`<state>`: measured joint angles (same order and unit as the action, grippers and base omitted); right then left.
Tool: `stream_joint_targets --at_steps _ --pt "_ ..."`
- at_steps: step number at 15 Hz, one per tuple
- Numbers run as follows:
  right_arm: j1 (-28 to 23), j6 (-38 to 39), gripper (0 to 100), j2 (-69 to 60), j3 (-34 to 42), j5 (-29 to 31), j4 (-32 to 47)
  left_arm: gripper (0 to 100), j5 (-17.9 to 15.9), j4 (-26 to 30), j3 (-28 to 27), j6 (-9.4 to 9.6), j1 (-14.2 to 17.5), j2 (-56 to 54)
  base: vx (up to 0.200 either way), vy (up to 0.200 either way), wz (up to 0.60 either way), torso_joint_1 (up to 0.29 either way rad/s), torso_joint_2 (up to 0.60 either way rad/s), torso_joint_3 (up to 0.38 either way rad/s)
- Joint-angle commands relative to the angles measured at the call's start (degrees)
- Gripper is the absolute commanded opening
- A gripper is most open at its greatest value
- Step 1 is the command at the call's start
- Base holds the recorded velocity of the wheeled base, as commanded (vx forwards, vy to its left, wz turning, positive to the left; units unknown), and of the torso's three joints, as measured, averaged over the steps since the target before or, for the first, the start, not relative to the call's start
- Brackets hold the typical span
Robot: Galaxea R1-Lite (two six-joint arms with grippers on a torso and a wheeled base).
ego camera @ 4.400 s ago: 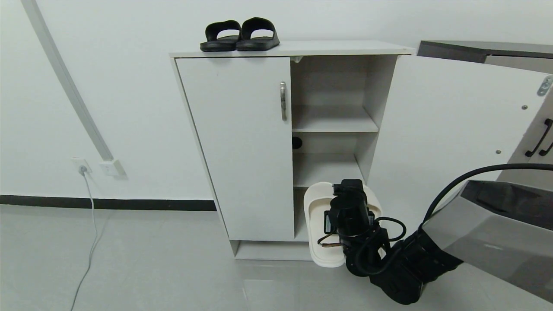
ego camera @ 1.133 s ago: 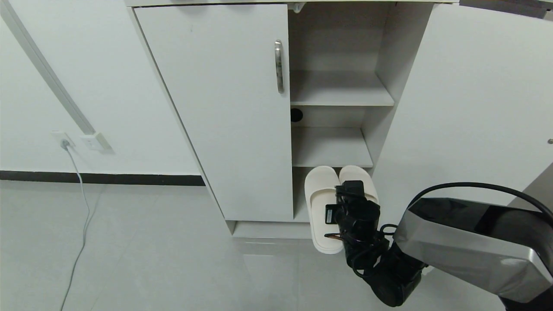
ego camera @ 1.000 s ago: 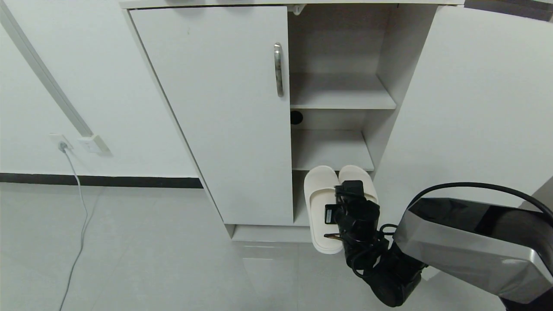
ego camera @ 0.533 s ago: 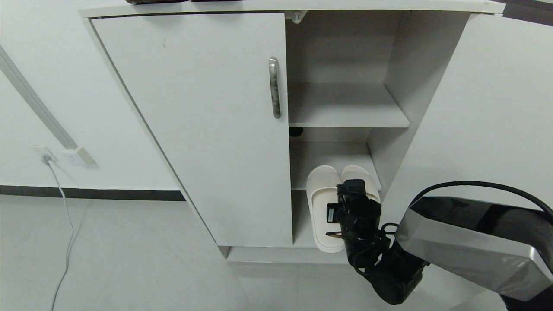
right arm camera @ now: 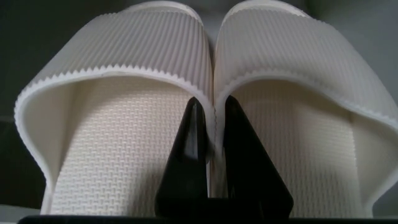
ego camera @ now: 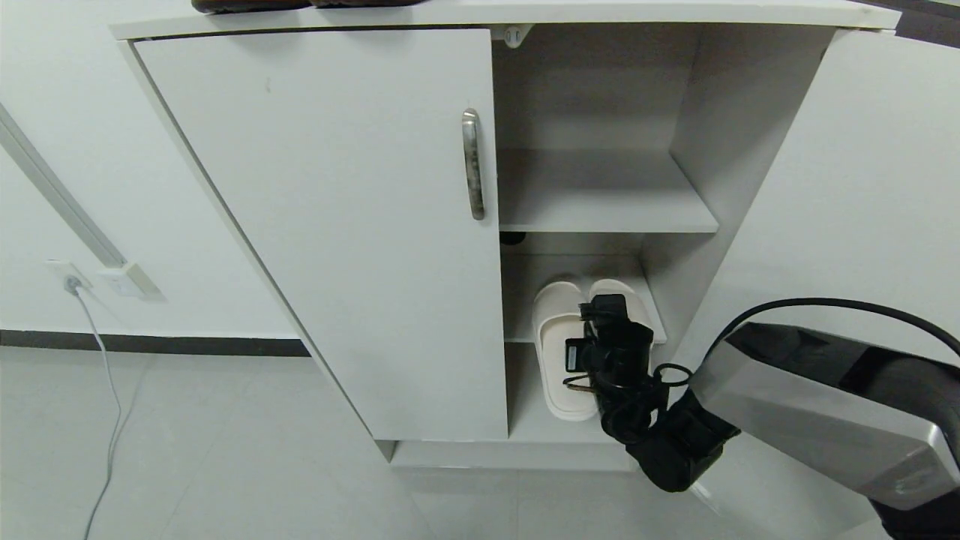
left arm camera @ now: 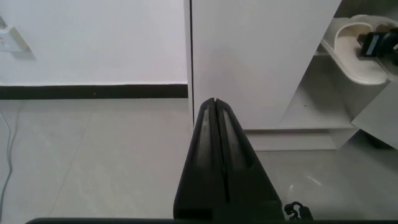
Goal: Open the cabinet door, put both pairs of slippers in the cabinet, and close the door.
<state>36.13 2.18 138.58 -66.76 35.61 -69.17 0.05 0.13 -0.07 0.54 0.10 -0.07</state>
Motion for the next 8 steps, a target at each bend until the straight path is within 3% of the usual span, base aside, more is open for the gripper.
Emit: stream_joint_targets --at_steps 1,3,8 --pt "-1.0 1.0 0 0.1 -6.5 -0.8 5.7 0 0.0 0.0 0.0 -0.01 0.0 0.1 0.000 0.000 0.00 0.000 0.00 0.000" --pt "-1.6 3.4 0 0.2 -11.1 -3.2 13.4 0 0.0 0.0 0.1 -0.01 -0.1 0.1 0.000 0.000 0.00 0.000 0.00 0.000" --pt "-4.4 3.7 0 3.1 -21.7 -4.7 21.4 0 0.0 0.0 0.1 -0.01 0.0 0.1 0.000 0.000 0.00 0.000 0.00 0.000"
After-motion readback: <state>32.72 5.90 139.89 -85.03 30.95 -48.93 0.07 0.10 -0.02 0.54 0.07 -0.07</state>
